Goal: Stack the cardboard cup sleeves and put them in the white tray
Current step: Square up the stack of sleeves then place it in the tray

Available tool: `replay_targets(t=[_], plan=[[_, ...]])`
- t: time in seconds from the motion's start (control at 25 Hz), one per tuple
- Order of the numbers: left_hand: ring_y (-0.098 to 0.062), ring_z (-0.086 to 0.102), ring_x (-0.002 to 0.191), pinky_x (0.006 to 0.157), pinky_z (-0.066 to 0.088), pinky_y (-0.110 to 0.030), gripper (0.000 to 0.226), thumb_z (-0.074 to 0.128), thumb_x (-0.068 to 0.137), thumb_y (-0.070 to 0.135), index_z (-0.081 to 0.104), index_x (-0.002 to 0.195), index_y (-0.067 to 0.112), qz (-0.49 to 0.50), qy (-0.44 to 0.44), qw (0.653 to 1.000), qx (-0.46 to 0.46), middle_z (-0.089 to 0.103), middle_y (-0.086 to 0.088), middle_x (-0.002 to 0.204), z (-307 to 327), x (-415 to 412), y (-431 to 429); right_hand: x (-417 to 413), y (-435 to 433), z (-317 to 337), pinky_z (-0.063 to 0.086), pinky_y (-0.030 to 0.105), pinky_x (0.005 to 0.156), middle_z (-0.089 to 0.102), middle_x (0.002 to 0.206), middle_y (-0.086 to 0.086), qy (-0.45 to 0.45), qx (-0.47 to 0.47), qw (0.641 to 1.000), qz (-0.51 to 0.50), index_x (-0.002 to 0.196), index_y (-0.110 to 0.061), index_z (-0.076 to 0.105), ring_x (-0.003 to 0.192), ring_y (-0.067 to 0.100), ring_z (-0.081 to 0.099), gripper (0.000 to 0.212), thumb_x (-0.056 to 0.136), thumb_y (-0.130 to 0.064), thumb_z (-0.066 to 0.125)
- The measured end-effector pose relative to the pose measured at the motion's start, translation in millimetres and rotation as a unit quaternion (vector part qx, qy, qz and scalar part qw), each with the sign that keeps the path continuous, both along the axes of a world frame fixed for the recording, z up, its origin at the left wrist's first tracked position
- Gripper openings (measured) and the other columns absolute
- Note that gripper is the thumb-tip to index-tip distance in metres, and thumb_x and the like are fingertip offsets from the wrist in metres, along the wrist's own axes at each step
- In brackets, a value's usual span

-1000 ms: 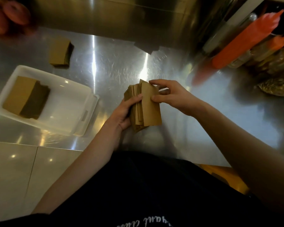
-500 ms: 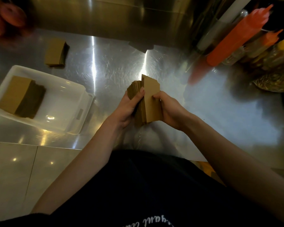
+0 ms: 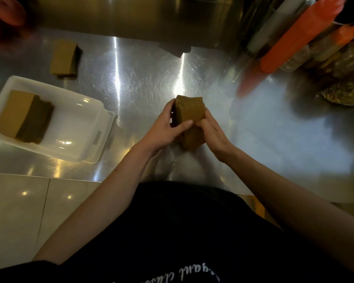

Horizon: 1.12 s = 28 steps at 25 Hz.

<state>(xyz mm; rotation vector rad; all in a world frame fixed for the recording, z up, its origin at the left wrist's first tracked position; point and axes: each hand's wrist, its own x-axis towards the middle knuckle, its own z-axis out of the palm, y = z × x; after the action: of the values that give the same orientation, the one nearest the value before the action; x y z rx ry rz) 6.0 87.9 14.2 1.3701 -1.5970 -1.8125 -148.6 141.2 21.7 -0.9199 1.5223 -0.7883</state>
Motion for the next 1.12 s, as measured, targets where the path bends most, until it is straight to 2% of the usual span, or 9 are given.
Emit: replay_targets(t=[0.08, 0.2, 0.44, 0.6, 0.72, 0.88, 0.96, 1.04, 1.12], plan=[[-0.017, 0.045, 0.133, 0.108, 0.045, -0.036, 0.072, 0.068, 0.091, 0.028, 0.027, 0.150, 0.023, -0.025, -0.004, 0.999, -0.036, 0.044, -0.002, 0.147, -2.2, 0.7, -0.1, -0.2, 3.1, -4.3, 0.046, 0.003, 0.077, 0.043, 0.132, -0.013, 0.012, -0.022, 1.000, 0.015, 0.152, -0.023, 0.021, 0.109, -0.007, 0.051, 0.047, 0.106, -0.016, 0.029], [-0.015, 0.045, 0.134, 0.114, 0.039, -0.034, 0.070, 0.067, 0.091, 0.017, 0.026, 0.149, 0.019, -0.053, -0.019, 0.994, -0.094, 0.046, -0.003, 0.144, -8.1, 0.7, 6.0, -1.6, 8.9, -13.3, 0.042, 0.006, 0.089, 0.045, 0.132, -0.015, 0.042, -0.048, 0.997, 0.030, 0.154, -0.016, 0.018, 0.113, -0.014, 0.049, 0.057, 0.099, -0.006, 0.031], [-0.006, 0.037, 0.139, 0.117, 0.030, -0.026, 0.074, 0.059, 0.095, 0.012, 0.016, 0.154, 0.016, -0.061, -0.034, 0.988, -0.140, 0.037, 0.000, 0.153, -19.0, -0.7, 18.5, -4.5, 14.5, -21.2, 0.036, 0.000, 0.092, 0.035, 0.140, -0.016, 0.066, -0.058, 0.995, 0.044, 0.156, -0.015, 0.005, 0.113, -0.027, 0.041, 0.067, 0.099, 0.001, 0.037], [-0.009, 0.028, 0.145, 0.113, 0.023, -0.009, 0.082, 0.052, 0.098, 0.009, -0.003, 0.157, 0.021, -0.069, -0.032, 0.992, -0.104, 0.023, 0.007, 0.159, -19.9, -9.4, 24.8, -8.2, 16.7, -19.0, 0.041, 0.005, 0.089, 0.045, 0.139, -0.011, 0.034, -0.040, 0.999, 0.016, 0.153, -0.015, 0.021, 0.113, -0.021, 0.048, 0.061, 0.097, 0.000, 0.039], [-0.009, 0.027, 0.145, 0.113, 0.027, -0.011, 0.084, 0.049, 0.100, 0.008, -0.011, 0.156, 0.023, -0.065, -0.006, 0.996, -0.058, 0.015, 0.000, 0.164, -16.5, -15.9, 28.0, -10.5, 15.1, -10.3, 0.045, 0.008, 0.088, 0.054, 0.127, -0.013, -0.020, -0.034, 0.999, -0.012, 0.145, -0.020, 0.035, 0.110, -0.014, 0.054, 0.053, 0.096, 0.000, 0.036], [-0.013, 0.043, 0.132, 0.091, 0.042, -0.002, 0.065, 0.039, 0.104, 0.018, 0.001, 0.156, 0.023, 0.051, 0.053, 0.997, 0.032, 0.034, -0.005, 0.154, -7.3, -32.3, 35.4, -5.1, 14.8, -13.1, 0.043, 0.027, 0.105, 0.055, 0.133, -0.006, -0.069, -0.022, 0.995, -0.065, 0.141, -0.024, 0.041, 0.122, 0.006, 0.053, 0.041, 0.101, -0.031, 0.035], [-0.012, 0.050, 0.124, 0.087, 0.046, -0.006, 0.054, 0.036, 0.105, 0.029, 0.013, 0.153, 0.021, 0.101, 0.042, 0.994, 0.004, 0.042, -0.005, 0.144, -4.9, -40.9, 39.1, 1.5, 13.4, -11.7, 0.046, 0.020, 0.099, 0.053, 0.134, -0.005, -0.061, -0.020, 0.993, -0.097, 0.145, -0.021, 0.036, 0.119, 0.001, 0.053, 0.045, 0.105, -0.039, 0.031], [-0.009, 0.056, 0.113, 0.086, 0.049, -0.012, 0.049, 0.038, 0.105, 0.033, 0.021, 0.147, 0.016, 0.131, 0.032, 0.990, -0.029, 0.049, -0.001, 0.132, -4.8, -46.6, 42.0, 9.1, 10.9, -10.7, 0.048, 0.010, 0.084, 0.056, 0.121, -0.009, -0.054, -0.023, 0.990, -0.125, 0.141, -0.019, 0.038, 0.104, -0.009, 0.057, 0.041, 0.105, -0.038, 0.031], [-0.004, 0.060, 0.104, 0.085, 0.051, -0.016, 0.042, 0.037, 0.105, 0.034, 0.026, 0.141, 0.016, 0.152, 0.024, 0.987, -0.044, 0.053, 0.004, 0.120, -6.2, -50.3, 43.3, 14.4, 7.1, -11.5, 0.049, 0.009, 0.077, 0.057, 0.114, -0.009, -0.064, -0.024, 0.984, -0.162, 0.136, -0.018, 0.041, 0.097, -0.007, 0.059, 0.036, 0.105, -0.036, 0.032]])
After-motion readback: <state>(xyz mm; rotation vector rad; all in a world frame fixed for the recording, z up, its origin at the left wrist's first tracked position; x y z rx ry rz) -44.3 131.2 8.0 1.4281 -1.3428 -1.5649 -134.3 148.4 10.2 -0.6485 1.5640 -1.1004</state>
